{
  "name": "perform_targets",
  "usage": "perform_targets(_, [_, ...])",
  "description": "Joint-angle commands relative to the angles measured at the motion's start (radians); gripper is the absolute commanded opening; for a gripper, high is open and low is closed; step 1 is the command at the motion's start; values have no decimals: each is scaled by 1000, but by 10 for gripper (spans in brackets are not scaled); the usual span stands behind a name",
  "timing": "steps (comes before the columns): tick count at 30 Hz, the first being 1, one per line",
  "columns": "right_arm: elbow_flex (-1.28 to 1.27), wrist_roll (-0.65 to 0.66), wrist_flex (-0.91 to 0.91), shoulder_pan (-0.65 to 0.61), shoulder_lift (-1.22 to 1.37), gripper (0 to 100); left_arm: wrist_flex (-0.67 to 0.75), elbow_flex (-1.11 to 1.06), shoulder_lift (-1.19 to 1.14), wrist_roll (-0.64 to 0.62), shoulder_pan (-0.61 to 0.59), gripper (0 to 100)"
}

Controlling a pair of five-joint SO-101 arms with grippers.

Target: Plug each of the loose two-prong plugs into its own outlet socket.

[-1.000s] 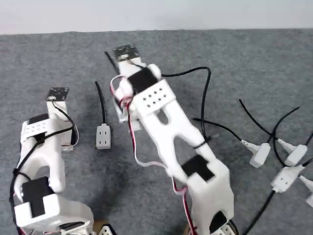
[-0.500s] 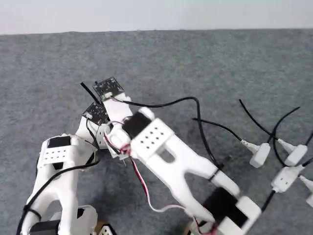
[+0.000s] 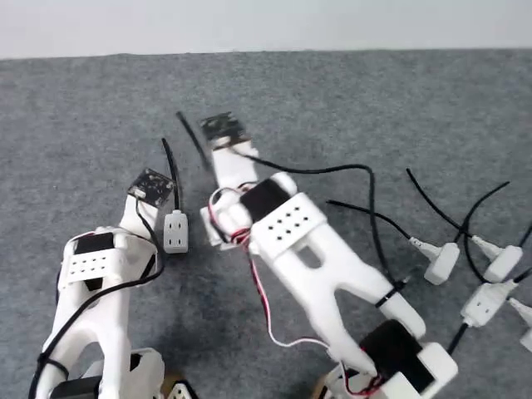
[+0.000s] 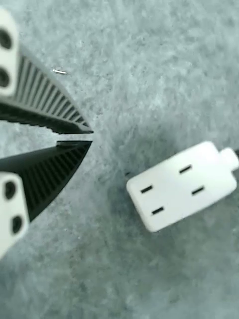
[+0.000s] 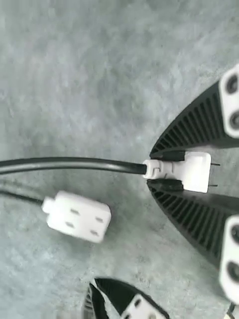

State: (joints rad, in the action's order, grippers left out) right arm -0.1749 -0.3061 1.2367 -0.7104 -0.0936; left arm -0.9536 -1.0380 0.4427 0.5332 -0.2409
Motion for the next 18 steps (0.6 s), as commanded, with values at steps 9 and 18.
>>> perform_targets(9, [-8, 20, 35, -107, -285, 8, -17, 136, -140, -43, 6, 12])
perform_targets(18, [-178, 29, -140, -193, -305, 8, -75, 107, -118, 126, 61, 12])
